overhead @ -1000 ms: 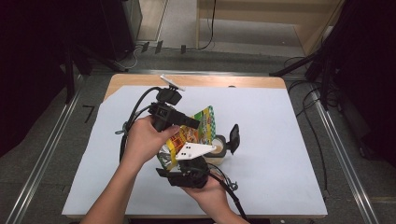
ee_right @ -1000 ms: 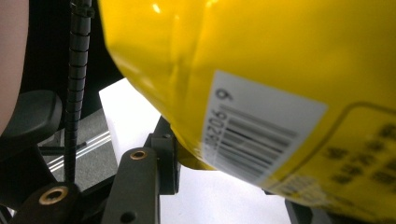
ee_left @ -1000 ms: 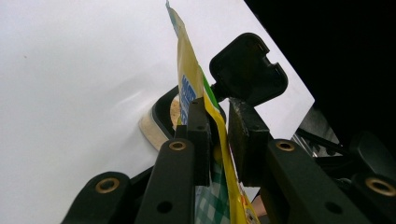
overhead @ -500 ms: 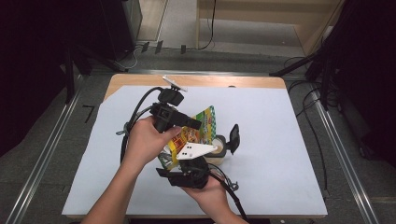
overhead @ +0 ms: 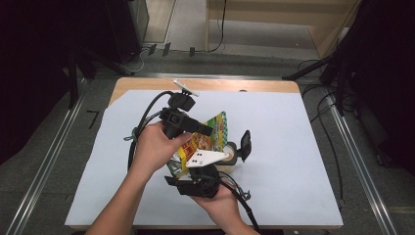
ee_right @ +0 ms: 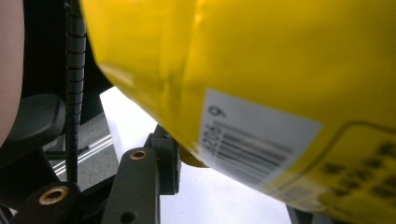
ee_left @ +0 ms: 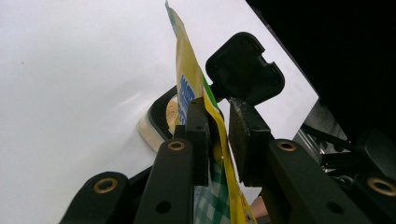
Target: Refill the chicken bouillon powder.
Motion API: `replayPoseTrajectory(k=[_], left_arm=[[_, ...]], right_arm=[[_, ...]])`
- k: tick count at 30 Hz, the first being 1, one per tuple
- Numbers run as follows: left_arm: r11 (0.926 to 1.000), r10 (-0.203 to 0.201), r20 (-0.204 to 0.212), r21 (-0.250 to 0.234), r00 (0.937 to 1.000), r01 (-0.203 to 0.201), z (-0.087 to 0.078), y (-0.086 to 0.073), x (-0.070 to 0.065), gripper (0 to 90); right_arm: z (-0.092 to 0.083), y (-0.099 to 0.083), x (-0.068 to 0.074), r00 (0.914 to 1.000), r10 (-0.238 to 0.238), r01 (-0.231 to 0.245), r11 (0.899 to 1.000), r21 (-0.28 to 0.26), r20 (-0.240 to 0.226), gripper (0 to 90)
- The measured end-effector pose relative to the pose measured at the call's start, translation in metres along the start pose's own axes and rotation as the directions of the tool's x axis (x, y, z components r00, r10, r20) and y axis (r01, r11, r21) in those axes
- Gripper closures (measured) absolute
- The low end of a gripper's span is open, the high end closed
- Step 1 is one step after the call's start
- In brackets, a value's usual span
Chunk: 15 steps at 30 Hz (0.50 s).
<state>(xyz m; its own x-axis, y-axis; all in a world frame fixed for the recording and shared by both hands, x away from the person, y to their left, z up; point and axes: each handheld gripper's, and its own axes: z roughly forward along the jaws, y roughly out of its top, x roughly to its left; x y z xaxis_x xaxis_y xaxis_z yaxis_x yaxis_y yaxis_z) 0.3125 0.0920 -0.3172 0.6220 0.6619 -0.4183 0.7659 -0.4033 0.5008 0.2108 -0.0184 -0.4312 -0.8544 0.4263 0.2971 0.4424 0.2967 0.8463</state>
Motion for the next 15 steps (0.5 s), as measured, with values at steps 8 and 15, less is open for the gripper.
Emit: replayPoseTrajectory(k=[8,15], left_arm=[[0.9999,0.002,0.010,0.012,1.0000,-0.003,0.0022,0.0032,-0.0006,79.0],[1.0000,0.003,0.011,0.006,0.9999,-0.003,0.0025,0.0049,-0.0016,78.8]], right_arm=[[-0.0037,-0.0005,-0.0006,1.0000,0.009,-0.009,1.000,-0.004,-0.002,60.3],[-0.0056,0.0003,-0.0006,0.9997,0.022,-0.022,1.000,-0.010,-0.012,60.4]])
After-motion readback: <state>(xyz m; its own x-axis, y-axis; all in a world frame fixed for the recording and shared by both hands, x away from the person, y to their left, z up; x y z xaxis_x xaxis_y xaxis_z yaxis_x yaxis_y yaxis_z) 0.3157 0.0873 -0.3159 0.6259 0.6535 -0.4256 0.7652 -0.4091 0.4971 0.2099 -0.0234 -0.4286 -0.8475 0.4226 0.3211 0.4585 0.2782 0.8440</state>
